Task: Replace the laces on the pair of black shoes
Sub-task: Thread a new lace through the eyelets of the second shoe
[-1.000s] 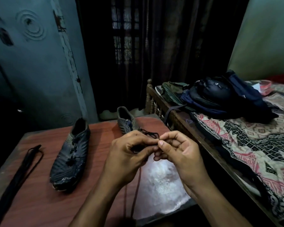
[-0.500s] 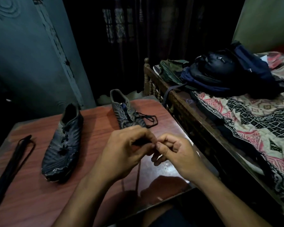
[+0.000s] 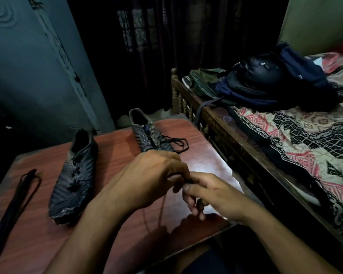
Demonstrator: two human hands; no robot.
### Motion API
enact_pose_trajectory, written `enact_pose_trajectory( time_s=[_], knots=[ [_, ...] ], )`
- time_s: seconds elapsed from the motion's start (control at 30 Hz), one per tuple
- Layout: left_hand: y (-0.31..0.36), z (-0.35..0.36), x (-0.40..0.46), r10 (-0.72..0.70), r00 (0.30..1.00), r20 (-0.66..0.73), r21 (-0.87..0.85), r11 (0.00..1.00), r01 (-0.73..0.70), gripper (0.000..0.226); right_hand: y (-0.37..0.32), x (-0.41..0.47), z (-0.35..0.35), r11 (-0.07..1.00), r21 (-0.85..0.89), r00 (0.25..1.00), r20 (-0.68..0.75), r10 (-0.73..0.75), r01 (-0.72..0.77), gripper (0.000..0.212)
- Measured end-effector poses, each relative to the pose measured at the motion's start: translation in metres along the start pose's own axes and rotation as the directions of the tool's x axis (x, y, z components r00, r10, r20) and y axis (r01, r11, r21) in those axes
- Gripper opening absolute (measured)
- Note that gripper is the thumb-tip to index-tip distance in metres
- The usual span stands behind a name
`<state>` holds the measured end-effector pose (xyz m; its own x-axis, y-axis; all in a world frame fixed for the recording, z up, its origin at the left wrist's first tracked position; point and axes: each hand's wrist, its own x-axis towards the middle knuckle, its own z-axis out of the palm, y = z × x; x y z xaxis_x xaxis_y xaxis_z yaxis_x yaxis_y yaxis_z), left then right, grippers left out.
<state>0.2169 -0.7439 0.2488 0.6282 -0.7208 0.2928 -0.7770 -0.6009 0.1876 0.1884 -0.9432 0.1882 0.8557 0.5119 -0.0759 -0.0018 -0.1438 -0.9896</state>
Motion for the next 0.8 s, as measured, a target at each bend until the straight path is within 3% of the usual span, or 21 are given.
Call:
enact_pose_trajectory(
  time_s=[0.07,0.27,0.43,0.57,0.67,0.8],
  knots=[
    [-0.001,-0.005,0.002,0.003,1.000,-0.013,-0.021,1.000,-0.003,0.009,-0.003,-0.001,-0.001,0.994,0.110,1.000,0.010,0.012,-0.013,0.020],
    [-0.005,-0.002,0.004,0.039,0.994,-0.100,-0.001,0.999,-0.039,0.010,-0.004,-0.002,0.004,0.976,0.217,1.000,-0.010,0.028,-0.025,0.026],
    [-0.004,0.002,0.002,0.038,0.974,-0.221,-0.063,0.997,-0.053,0.021,-0.012,-0.006,0.002,0.925,0.376,0.998,0.008,-0.065,0.057,0.033],
    [-0.006,0.012,0.003,0.091,0.974,-0.206,0.099,0.993,-0.072,0.028,-0.019,-0.008,0.002,0.890,0.451,0.995,0.031,-0.094,0.070,0.037],
    [-0.005,0.036,0.002,0.114,0.980,-0.161,0.140,0.986,-0.092,0.024,-0.020,-0.006,0.007,0.804,0.576,0.980,0.024,-0.199,0.149,0.037],
    [-0.006,0.062,-0.007,0.040,0.963,-0.268,-0.092,0.994,-0.067,0.028,-0.025,-0.003,0.016,0.627,0.728,0.943,-0.084,-0.322,0.279,0.044]
  ],
)
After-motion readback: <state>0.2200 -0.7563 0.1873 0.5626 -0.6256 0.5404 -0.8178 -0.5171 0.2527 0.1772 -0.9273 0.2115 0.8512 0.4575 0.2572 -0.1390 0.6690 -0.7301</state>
